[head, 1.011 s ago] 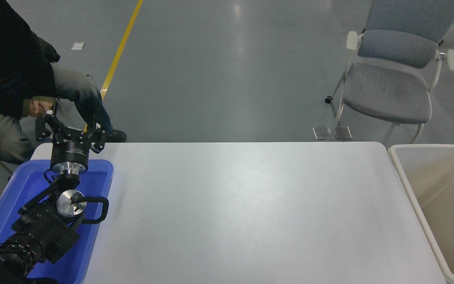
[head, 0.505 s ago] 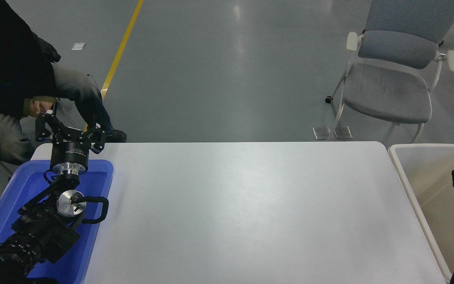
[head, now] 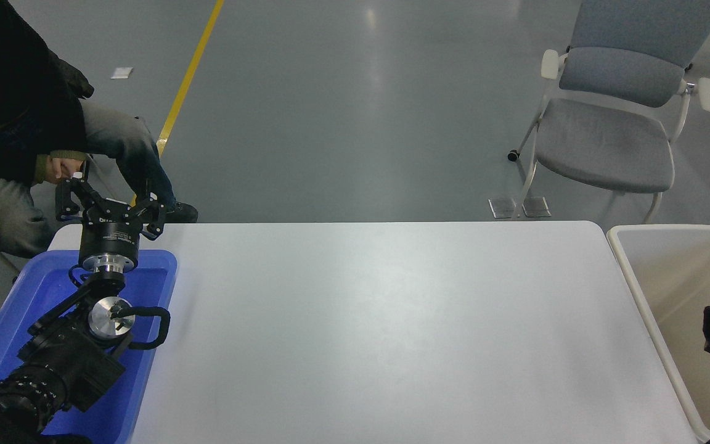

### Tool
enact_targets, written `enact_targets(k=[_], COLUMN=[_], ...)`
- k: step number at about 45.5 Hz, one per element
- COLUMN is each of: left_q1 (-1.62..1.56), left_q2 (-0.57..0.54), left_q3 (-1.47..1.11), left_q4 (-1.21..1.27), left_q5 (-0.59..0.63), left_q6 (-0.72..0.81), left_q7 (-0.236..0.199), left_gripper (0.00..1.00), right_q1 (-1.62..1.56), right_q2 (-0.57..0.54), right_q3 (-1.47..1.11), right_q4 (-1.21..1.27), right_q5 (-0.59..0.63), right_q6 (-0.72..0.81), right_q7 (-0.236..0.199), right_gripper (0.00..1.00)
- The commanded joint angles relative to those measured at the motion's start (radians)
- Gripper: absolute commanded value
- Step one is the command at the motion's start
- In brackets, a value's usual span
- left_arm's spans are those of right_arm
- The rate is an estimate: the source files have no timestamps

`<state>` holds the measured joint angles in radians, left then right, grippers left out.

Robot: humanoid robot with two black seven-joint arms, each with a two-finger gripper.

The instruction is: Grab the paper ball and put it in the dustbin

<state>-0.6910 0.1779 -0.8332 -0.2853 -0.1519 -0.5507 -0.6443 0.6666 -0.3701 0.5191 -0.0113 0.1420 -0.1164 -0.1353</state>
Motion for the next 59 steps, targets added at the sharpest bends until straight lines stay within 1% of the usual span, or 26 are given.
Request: enact_targets(k=[1, 7, 8, 12, 13, 16, 17, 18, 19, 59], left_q1=[-0.001, -0.001, 0.001, 0.001, -0.001, 0.001, 0.001, -0.001, -0.001, -0.001], left_q2=[0.0, 0.0, 0.0, 0.0, 0.0, 0.0, 0.0, 0.0, 0.0, 0.0], left_q3=[0.0, 0.0, 0.0, 0.0, 0.0, 0.0, 0.0, 0.0, 0.0, 0.0], left_q4=[0.0, 0.0, 0.0, 0.0, 0.0, 0.0, 0.0, 0.0, 0.0, 0.0], left_q5=[0.0, 0.0, 0.0, 0.0, 0.0, 0.0, 0.0, 0.0, 0.0, 0.002], left_q6=[0.0, 0.0, 0.0, 0.0, 0.0, 0.0, 0.0, 0.0, 0.0, 0.0], left_q7=[0.0, 0.0, 0.0, 0.0, 0.0, 0.0, 0.0, 0.0, 0.0, 0.0], left_gripper=[0.99, 0.99, 0.99, 0.99, 0.99, 0.99, 0.99, 0.99, 0.99, 0.99], right_q1=[-0.018, -0.018, -0.018, -0.018, -0.018, -0.018, -0.018, -0.018, -0.018, 0.021], right_q2=[-0.012, -0.018, -0.018, -0.016, -0.016, -0.016, -0.016, -0.016, -0.018, -0.02], right_q3=[0.012, 0.012, 0.012, 0.012, 0.012, 0.012, 0.012, 0.012, 0.012, -0.004], right_q4=[-0.003, -0.003, -0.003, -0.003, -0.003, -0.003, -0.003, -0.003, -0.003, 0.001], right_q5=[0.022, 0.022, 0.022, 0.022, 0.022, 0.022, 0.022, 0.022, 0.022, 0.019], right_q6=[0.009, 0.009, 0.009, 0.009, 0.009, 0.008, 0.008, 0.008, 0.009, 0.021], right_q7=[0.0, 0.0, 0.0, 0.0, 0.0, 0.002, 0.002, 0.002, 0.002, 0.002], right_gripper=[0.0, 0.01, 0.05, 0.14, 0.21, 0.47, 0.57, 0.75, 1.0, 1.0])
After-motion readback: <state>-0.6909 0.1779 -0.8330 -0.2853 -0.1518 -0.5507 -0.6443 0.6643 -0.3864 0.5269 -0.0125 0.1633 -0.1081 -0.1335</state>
